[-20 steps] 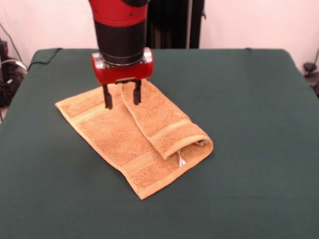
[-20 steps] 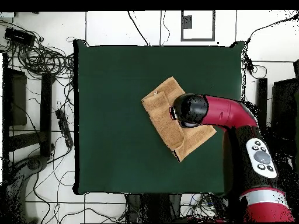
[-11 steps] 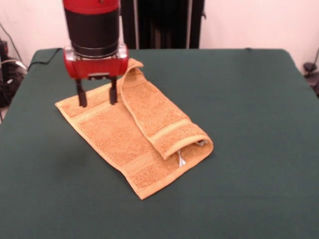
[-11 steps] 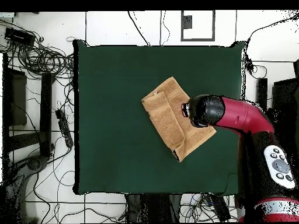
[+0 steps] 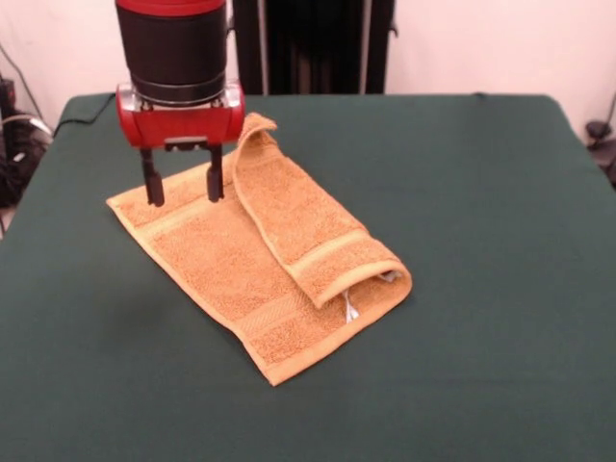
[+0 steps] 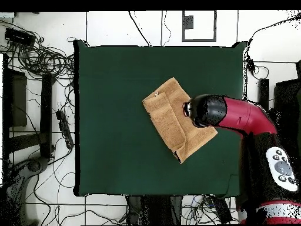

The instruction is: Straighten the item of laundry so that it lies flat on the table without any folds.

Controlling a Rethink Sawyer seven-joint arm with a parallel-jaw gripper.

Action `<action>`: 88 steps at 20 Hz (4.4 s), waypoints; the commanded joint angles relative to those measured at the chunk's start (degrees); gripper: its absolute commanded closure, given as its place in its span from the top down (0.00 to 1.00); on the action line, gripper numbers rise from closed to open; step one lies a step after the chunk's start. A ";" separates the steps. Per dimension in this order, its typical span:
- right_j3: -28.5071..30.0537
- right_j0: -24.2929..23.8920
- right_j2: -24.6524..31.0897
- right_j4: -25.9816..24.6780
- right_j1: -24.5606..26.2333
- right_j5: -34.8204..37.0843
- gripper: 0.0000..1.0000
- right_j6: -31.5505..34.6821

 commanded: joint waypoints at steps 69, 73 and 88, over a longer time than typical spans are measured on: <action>8.16 12.63 -3.68 15.80 12.21 -21.31 0.00 15.22; 8.64 12.71 -3.93 16.02 11.58 -20.82 0.00 15.32; 5.70 13.13 -5.70 16.35 13.10 -20.12 1.00 14.50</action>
